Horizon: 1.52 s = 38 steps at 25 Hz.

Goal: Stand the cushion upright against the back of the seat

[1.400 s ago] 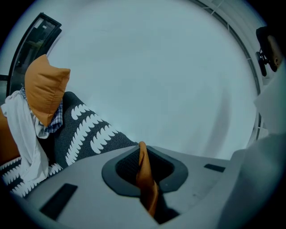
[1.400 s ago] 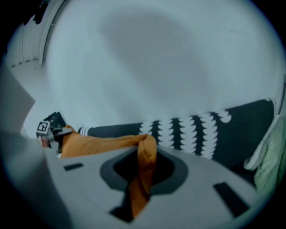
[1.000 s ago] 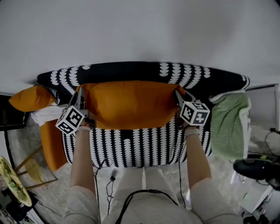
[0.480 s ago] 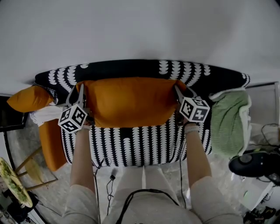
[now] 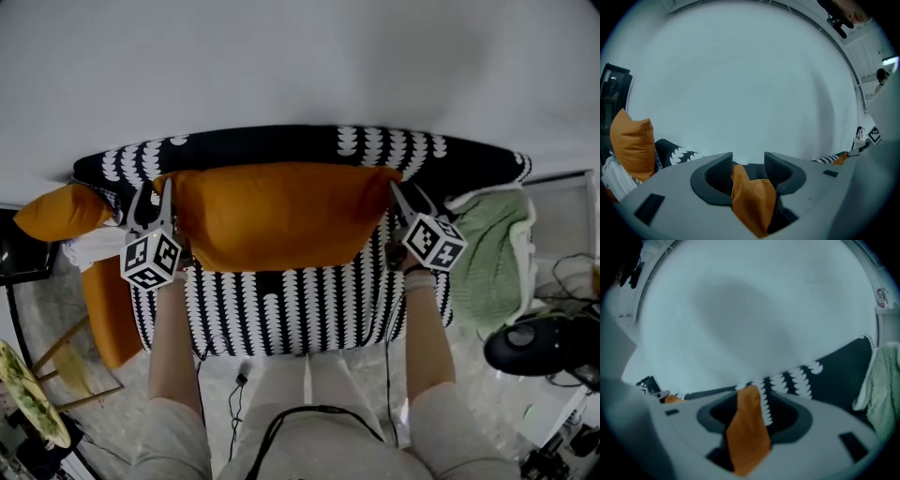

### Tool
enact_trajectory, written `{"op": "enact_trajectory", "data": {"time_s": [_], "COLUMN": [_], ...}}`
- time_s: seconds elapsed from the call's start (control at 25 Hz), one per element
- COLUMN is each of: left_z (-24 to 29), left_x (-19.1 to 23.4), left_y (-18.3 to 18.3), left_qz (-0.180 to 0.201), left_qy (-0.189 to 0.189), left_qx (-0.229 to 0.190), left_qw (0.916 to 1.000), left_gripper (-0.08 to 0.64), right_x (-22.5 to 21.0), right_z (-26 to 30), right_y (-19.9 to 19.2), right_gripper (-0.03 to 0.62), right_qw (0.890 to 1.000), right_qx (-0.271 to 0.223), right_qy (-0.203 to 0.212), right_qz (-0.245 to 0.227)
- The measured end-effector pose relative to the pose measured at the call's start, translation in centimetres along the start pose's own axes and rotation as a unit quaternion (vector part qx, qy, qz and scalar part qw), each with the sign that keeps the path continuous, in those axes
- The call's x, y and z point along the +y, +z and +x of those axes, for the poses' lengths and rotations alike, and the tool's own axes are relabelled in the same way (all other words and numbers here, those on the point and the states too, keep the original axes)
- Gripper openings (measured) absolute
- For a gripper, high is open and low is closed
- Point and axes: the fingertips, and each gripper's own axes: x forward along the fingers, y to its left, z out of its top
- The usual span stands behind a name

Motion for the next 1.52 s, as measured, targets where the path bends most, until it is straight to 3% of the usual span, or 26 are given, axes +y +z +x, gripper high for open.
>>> {"op": "enact_trajectory", "data": {"time_s": [0.36,0.56,0.76,0.92,1.08,1.28,1.52], "left_z": [-3.4,-6.5,-10.5,-13.5,-16.1,-20.1,-25.0], "left_x": [-2.0,-4.8,-8.5,-12.1,-15.6,-18.6,-21.6], "left_y": [1.1,1.1,0.9,0.5,-0.2,-0.4,0.4], "left_qz": [0.005,0.000,-0.019,-0.030,-0.053,-0.067,-0.074], "left_qy": [-0.014,-0.037,-0.079,-0.117,-0.150,-0.184,-0.215], "left_qx": [-0.019,-0.022,-0.028,-0.027,-0.013,-0.002,0.005], "left_qw": [0.9997,0.9991,0.9963,0.9923,0.9873,0.9807,0.9737], "left_gripper": [0.215,0.215,0.213,0.189,0.092,0.029,0.025], "right_x": [1.9,5.1,10.0,13.1,15.6,19.1,22.8], "right_z": [-3.0,-4.9,-8.3,-11.1,-14.0,-18.0,-22.9], "right_y": [-0.7,-1.5,-2.9,-4.2,-5.5,-6.9,-7.1], "right_gripper": [0.209,0.207,0.198,0.086,0.021,0.017,0.017], "right_qw": [1.000,0.997,0.987,0.979,0.970,0.957,0.947], "right_qx": [-0.009,-0.003,0.004,0.009,0.024,0.036,0.031], "right_qy": [0.019,0.066,0.140,0.173,0.210,0.252,0.286], "right_qz": [-0.007,-0.039,-0.079,-0.106,-0.117,-0.137,-0.140]}}
